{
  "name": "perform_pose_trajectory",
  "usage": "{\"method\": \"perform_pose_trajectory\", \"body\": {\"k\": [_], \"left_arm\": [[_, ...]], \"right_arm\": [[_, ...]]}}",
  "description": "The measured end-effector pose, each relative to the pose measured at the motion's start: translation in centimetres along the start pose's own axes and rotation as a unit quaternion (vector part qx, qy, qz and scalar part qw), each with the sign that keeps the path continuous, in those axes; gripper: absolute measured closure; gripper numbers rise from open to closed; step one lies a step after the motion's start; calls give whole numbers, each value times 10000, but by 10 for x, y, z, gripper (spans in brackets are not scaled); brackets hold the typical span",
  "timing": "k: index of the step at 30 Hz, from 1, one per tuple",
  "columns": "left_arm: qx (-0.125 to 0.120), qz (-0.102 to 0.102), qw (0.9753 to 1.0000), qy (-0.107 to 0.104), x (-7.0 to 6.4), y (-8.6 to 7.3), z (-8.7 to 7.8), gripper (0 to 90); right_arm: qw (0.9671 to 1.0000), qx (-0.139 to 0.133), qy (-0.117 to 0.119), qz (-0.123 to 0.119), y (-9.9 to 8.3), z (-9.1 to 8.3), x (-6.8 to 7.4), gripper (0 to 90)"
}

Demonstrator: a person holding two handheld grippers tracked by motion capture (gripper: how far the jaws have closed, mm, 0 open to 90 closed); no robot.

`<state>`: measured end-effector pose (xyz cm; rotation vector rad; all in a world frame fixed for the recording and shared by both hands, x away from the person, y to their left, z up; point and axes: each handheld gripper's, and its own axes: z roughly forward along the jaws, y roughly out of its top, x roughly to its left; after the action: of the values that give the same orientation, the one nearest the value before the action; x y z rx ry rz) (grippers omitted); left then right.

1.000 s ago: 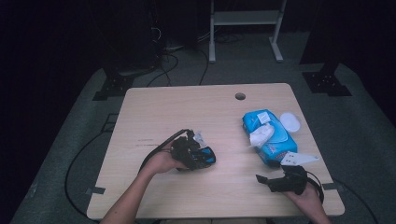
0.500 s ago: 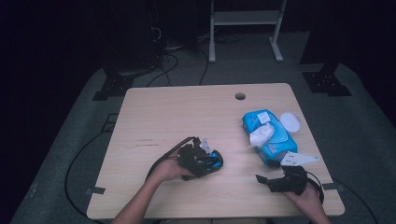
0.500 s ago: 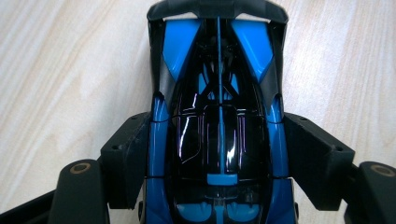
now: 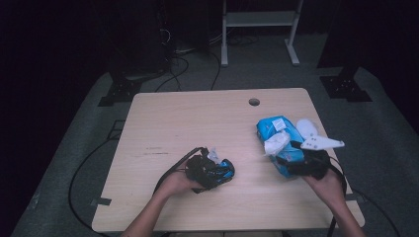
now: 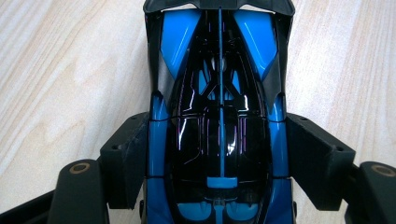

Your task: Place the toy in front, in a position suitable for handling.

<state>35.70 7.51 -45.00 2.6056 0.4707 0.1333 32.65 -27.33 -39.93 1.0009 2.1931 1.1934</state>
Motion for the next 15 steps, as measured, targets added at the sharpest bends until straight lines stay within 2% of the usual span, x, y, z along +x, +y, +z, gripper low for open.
{"method": "perform_pose_trajectory", "body": {"k": [1,2,3,4,5,7,9,10,12,15], "left_arm": [[-33,-5,10000,-7,0,-1,0,273],[-129,-39,9999,16,1,-5,-3,220],[-209,-110,9997,41,1,-7,-5,182],[-209,-110,9997,41,1,-7,-5,168],[-382,-146,9991,64,2,-11,-12,149],[-535,-178,9984,82,1,-17,-18,122],[-566,-194,9981,108,1,-20,-21,108],[-665,-194,9975,123,-2,-29,-25,101],[-668,-197,9975,136,-3,-33,-27,100],[-811,-260,9961,209,-5,-52,-34,95]], "right_arm": [[10000,54,-34,75,2,5,-8,207],[9995,199,-51,251,5,15,-20,214],[9990,296,-71,318,6,19,-24,214],[9990,296,-71,318,6,19,-24,214],[9987,376,-99,336,5,28,-28,228],[9975,570,-128,400,3,37,-31,228],[9970,642,-134,422,1,41,-33,233],[9961,727,-130,485,-1,47,-34,253],[9962,701,-153,501,-1,48,-34,266],[9962,668,-297,466,1,52,-35,378]]}}
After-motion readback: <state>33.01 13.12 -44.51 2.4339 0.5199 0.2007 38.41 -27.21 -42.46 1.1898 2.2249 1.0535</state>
